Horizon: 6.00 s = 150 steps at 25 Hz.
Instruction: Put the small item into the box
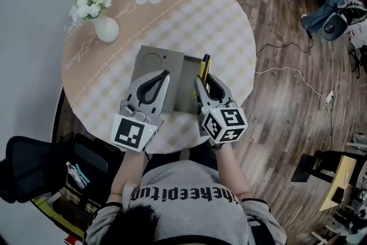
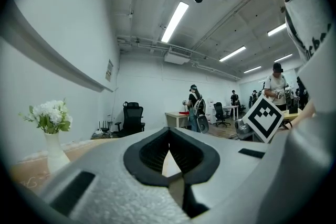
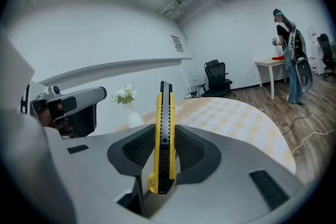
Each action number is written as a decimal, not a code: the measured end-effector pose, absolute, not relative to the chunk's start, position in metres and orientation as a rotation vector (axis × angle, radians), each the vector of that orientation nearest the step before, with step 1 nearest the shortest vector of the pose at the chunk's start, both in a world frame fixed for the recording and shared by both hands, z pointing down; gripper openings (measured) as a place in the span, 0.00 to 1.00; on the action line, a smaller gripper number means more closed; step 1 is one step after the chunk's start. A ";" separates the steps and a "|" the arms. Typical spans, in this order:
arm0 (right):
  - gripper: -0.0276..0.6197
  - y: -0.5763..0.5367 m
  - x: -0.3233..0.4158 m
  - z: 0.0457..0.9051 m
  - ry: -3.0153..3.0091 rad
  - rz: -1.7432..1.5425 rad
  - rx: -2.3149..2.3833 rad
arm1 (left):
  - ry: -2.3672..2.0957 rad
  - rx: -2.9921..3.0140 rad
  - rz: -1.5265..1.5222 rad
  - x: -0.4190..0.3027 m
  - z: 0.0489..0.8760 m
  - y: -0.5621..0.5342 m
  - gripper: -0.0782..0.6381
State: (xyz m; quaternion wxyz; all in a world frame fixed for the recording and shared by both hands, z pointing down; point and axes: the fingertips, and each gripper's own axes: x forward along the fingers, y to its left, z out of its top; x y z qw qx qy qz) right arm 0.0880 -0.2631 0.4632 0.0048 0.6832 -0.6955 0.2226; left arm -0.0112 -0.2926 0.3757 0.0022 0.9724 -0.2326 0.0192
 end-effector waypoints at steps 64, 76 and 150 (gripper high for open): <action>0.23 -0.272 0.081 0.648 -1.262 1.108 1.813 | -0.415 2.918 0.079 -0.008 0.436 -0.347 0.13; 0.13 -0.265 0.083 0.631 -1.380 1.163 1.997 | -0.425 2.932 0.088 -0.016 0.433 -0.338 0.13; 0.05 -0.174 0.088 0.367 -2.554 0.204 1.673 | -1.248 2.974 0.021 -0.004 0.332 -0.169 0.13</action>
